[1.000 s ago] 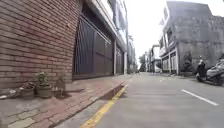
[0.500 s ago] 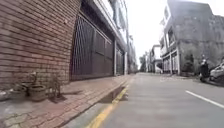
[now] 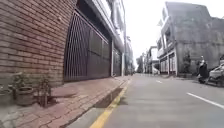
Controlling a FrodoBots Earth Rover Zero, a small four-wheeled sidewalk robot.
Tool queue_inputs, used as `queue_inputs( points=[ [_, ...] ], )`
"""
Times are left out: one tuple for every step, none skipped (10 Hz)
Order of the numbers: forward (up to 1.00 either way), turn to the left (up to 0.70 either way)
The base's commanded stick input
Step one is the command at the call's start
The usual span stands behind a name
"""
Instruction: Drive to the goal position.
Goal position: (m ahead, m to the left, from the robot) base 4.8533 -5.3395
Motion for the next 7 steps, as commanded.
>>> queue_inputs(
  points=[
    [0.45, 0.00],
    [0.45, -0.17],
    [0.45, -0.41],
    [0.45, -0.45],
    [0.45, -0.45],
    [0.45, -0.45],
    [0.45, -0.45]
  ],
)
